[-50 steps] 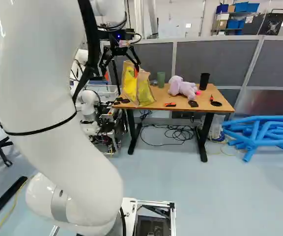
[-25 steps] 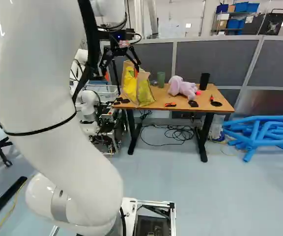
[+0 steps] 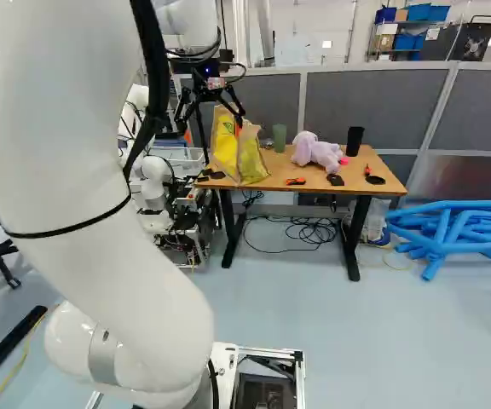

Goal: Pick up the bag on the ground and place it on the table

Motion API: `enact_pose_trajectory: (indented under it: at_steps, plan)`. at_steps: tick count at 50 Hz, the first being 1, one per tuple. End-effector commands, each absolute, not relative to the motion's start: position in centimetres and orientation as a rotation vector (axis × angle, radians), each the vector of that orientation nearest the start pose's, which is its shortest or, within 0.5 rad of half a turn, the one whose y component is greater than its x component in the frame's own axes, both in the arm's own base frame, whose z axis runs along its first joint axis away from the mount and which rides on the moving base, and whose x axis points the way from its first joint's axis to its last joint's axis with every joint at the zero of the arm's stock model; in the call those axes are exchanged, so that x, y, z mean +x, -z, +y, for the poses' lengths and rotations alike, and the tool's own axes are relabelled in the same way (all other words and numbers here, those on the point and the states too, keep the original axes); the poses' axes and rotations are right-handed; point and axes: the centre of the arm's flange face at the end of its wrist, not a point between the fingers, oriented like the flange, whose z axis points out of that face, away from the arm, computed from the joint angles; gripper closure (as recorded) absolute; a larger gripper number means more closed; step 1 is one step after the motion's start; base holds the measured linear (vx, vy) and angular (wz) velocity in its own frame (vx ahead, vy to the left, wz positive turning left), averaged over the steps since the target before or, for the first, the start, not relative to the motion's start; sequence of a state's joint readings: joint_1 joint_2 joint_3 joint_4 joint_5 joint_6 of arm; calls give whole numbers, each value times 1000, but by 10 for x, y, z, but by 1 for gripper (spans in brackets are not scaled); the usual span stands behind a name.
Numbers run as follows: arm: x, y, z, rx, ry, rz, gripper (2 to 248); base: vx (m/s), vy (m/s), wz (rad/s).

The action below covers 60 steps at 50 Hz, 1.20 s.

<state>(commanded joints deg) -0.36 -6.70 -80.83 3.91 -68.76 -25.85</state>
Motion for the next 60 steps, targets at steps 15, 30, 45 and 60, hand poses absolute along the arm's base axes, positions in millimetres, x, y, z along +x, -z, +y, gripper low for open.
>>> enact_pose_trajectory:
  at_steps: [15, 30, 45, 60]
  plan:
    - [503, -674, 2, -3042, 234, -620, 3, 0, 0, 0]
    - [501, -653, 2, -3057, 325, -581, 3, 0, 0, 0]
    - [496, -628, 1, -3070, 439, -532, 3, 0, 0, 0]
    - [487, -599, 1, -3075, 577, -474, 3, 0, 0, 0]
